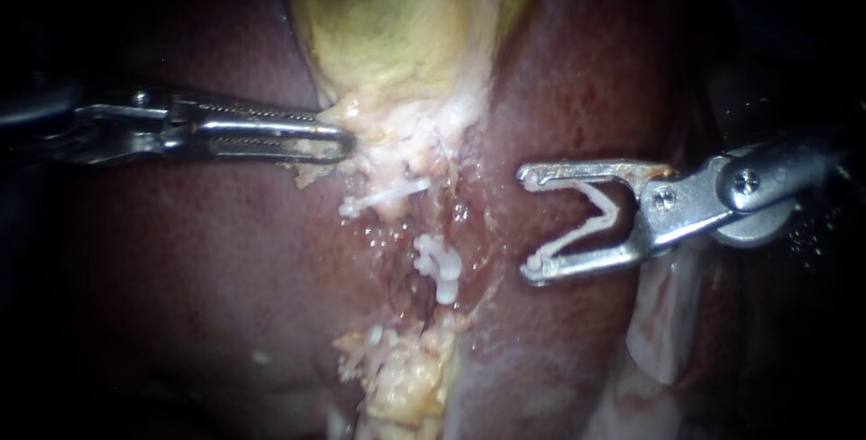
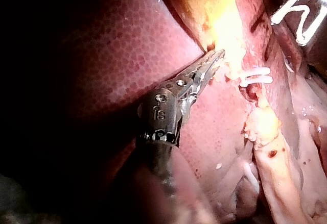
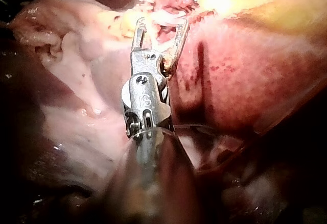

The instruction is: Clipping third clip right tube

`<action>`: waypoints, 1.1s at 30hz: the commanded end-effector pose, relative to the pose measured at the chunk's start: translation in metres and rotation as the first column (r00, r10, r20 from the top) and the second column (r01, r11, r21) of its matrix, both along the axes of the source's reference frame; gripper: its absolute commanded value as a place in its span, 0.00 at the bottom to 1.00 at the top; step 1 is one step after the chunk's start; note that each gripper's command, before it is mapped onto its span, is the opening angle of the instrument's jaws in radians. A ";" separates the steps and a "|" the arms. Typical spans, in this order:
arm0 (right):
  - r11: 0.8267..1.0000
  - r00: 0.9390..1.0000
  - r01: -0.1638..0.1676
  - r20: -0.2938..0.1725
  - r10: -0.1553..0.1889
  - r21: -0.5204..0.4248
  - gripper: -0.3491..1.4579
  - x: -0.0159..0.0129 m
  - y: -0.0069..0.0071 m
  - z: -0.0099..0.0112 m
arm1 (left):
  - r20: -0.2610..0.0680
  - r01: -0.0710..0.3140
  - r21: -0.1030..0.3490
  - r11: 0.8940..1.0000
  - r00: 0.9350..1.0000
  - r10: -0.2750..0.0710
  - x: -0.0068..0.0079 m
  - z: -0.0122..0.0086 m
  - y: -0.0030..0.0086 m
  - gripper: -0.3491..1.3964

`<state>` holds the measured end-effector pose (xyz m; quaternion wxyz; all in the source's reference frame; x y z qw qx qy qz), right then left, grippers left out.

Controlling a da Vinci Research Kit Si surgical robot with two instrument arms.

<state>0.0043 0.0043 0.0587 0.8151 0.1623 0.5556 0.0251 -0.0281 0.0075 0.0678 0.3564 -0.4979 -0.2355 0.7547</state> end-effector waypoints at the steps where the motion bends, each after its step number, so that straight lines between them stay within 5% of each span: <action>1: 1.000 1.000 0.000 0.000 0.000 0.000 0.47 0.0000 0.0000 0.0000 | 0.002 -0.002 0.001 1.000 1.000 0.002 0.0002 -0.0002 0.0000 0.00; 5: 1.000 1.000 0.000 0.000 0.000 0.000 0.47 0.0000 0.0000 0.0000 | 0.000 0.005 0.008 1.000 1.000 -0.005 0.0026 -0.0030 0.0008 0.00; 10: 1.000 1.000 -0.001 0.000 0.001 0.000 0.47 0.0001 0.0000 0.0000 | 0.024 0.061 0.009 0.998 0.998 -0.062 0.0070 -0.0079 0.0023 0.00; 12: 1.000 1.000 0.003 -0.002 -0.003 -0.004 0.47 0.0003 0.0000 0.0000 | 0.032 0.068 0.001 0.998 0.997 -0.068 0.0077 -0.0092 0.0027 0.00; 18: 0.985 0.999 -0.040 0.030 0.035 0.169 0.47 0.0021 -0.0001 0.0007 | 0.034 0.074 -0.005 0.997 0.997 -0.074 0.0072 -0.0098 0.0024 0.00; 22: 0.954 0.997 -0.080 0.021 0.077 0.290 0.47 0.0040 -0.0007 0.0023 | 0.034 0.074 -0.005 0.997 0.997 -0.074 0.0072 -0.0098 0.0024 0.00; 27: 0.920 0.998 -0.066 0.013 0.066 0.387 0.46 0.0069 -0.0014 0.0049 | 0.033 0.075 -0.005 0.997 0.997 -0.075 0.0070 -0.0099 0.0024 0.00; 33: 0.885 0.993 -0.104 -0.005 0.119 0.454 0.46 0.0095 -0.0006 0.0070 | 0.033 0.076 -0.005 0.997 0.997 -0.075 0.0070 -0.0099 0.0024 0.00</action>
